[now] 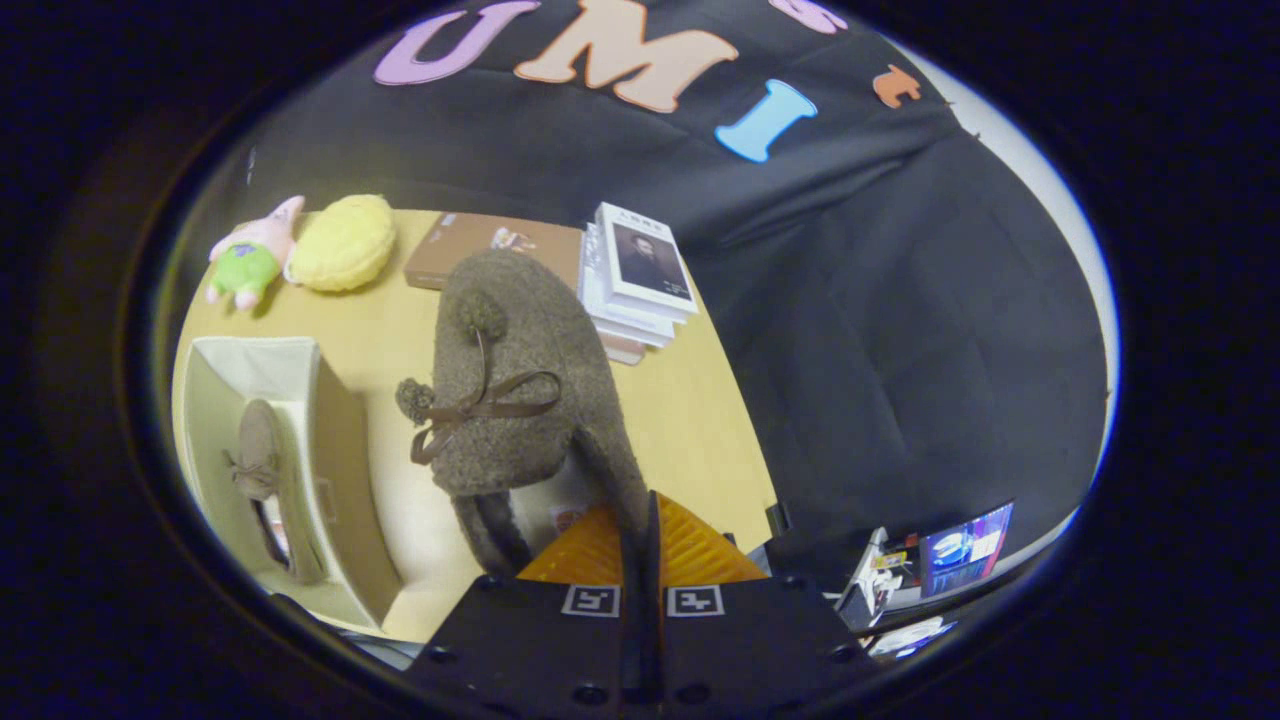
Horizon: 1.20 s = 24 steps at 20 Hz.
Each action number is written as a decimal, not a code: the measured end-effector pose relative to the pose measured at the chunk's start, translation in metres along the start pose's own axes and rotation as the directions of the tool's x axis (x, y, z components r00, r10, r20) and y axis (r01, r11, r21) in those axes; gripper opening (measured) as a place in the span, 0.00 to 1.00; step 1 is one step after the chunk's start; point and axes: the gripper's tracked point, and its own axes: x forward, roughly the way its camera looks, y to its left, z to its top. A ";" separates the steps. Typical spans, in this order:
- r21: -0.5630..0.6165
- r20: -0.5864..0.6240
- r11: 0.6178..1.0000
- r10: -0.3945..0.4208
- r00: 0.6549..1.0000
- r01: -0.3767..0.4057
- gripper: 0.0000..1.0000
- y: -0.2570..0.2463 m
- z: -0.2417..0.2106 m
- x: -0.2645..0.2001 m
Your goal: Open the storage box then place both shoes into the box .Put the left shoe in first, then the right shoe, with the right side of both shoes facing outward in a uniform manner.
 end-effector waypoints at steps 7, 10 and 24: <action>-0.037 0.052 0.990 0.140 0.989 -0.138 0.04 0.101 0.012 -0.068; -0.052 0.045 0.983 0.176 0.983 -0.173 0.03 0.132 0.008 -0.087; -0.083 -0.228 0.955 0.261 0.938 -0.286 0.03 0.230 -0.067 -0.039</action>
